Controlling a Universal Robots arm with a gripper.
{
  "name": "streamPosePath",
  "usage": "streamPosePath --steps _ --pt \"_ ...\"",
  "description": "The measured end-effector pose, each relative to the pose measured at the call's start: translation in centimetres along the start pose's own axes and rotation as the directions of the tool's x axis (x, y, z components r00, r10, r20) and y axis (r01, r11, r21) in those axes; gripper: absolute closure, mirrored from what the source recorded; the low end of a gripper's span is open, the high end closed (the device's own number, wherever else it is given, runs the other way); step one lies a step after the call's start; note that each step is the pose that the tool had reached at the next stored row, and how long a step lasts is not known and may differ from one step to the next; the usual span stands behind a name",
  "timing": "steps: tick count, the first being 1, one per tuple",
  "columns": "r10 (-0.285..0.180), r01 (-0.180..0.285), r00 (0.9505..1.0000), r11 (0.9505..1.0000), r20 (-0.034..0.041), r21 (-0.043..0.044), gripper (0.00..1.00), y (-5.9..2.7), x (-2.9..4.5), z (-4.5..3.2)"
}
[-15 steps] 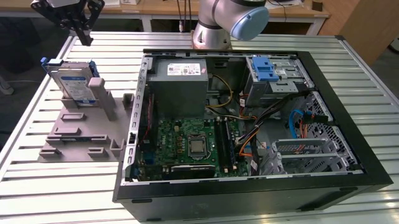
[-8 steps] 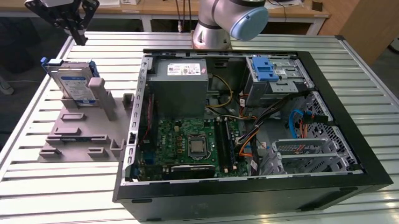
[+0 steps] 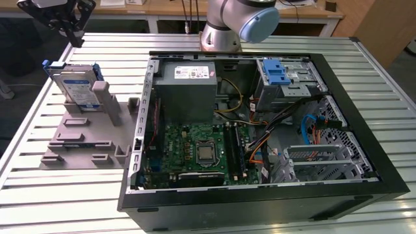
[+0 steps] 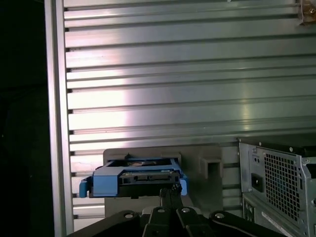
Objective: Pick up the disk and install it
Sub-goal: 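Reach for the disk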
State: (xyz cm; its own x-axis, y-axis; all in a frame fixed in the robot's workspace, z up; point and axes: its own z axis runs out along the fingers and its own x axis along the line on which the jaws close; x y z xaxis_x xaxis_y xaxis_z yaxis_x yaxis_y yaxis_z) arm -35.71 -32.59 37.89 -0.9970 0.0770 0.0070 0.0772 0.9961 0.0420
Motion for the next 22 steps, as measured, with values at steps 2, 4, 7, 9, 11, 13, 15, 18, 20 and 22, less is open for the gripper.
streamPosePath --steps 2,4,7,9,11,13,15,18,20,22 --pt "0.0 0.0 1.0 1.0 -0.0009 0.0001 0.89 -0.01 0.35 0.03" --pt "0.0 0.0 1.0 1.0 -0.0016 0.0001 0.89 -0.02 0.72 0.08" --pt "0.0 0.0 1.0 1.0 -0.0033 0.0003 0.89 -0.03 1.25 0.14" --pt "0.0 0.0 1.0 1.0 -0.0049 0.0004 0.89 -0.06 1.62 0.18" --pt "0.001 -0.001 1.0 1.0 -0.0076 0.0006 0.89 -0.09 2.01 0.21" --pt "0.001 -0.001 0.9999 1.0 -0.0102 0.0008 0.89 -0.12 2.34 0.26" --pt "0.001 -0.001 0.9999 1.0 -0.0129 0.0011 0.89 -0.15 2.63 0.33" --pt "0.001 -0.001 0.9999 1.0 -0.0162 0.0013 0.89 -0.18 3.05 0.44" --pt "0.001 -0.001 0.9998 1.0 -0.018 0.0014 0.89 -0.21 3.34 0.5" --pt "0.001 -0.001 0.9998 1.0 -0.0198 0.0016 0.89 -0.23 3.59 0.56"
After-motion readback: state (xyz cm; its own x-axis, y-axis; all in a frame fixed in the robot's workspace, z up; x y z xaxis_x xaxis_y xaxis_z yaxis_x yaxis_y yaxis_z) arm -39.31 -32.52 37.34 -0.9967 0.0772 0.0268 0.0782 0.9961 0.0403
